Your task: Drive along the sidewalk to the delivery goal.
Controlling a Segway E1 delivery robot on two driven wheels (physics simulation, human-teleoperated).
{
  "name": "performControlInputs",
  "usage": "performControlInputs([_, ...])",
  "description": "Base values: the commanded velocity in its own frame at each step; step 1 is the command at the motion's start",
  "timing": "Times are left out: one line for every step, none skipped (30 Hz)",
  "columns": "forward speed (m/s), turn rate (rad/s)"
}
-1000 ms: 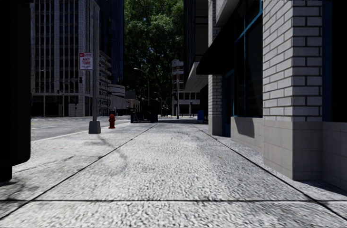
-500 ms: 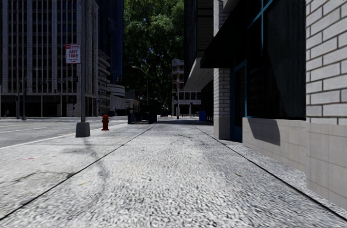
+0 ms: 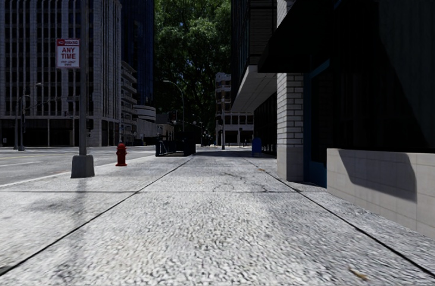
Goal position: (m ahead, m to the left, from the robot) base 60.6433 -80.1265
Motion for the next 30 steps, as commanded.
performControlInputs([2.00,0.00])
performControlInputs([2.00,0.00])
performControlInputs([2.00,0.00])
performControlInputs([2.00,0.00])
performControlInputs([2.00,0.00])
performControlInputs([2.00,0.00])
performControlInputs([2.00,0.00])
performControlInputs([2.00,0.00])
performControlInputs([2.00,0.00])
performControlInputs([2.00,0.00])
performControlInputs([2.00,0.00])
performControlInputs([2.00,0.00])
performControlInputs([2.00,0.00])
performControlInputs([2.00,0.00])
performControlInputs([2.00,0.00])
performControlInputs([2.00,0.00])
performControlInputs([2.00,0.00])
performControlInputs([2.00,0.00])
performControlInputs([2.00,0.00])
performControlInputs([2.00,0.00])
performControlInputs([2.00,0.00])
performControlInputs([2.00,0.00])
performControlInputs([2.00,0.00])
performControlInputs([2.00,0.00])
performControlInputs([2.00,0.00])
performControlInputs([2.00,0.00])
performControlInputs([2.00,0.00])
performControlInputs([2.00,0.00])
performControlInputs([2.00,0.00])
performControlInputs([2.00,0.00])
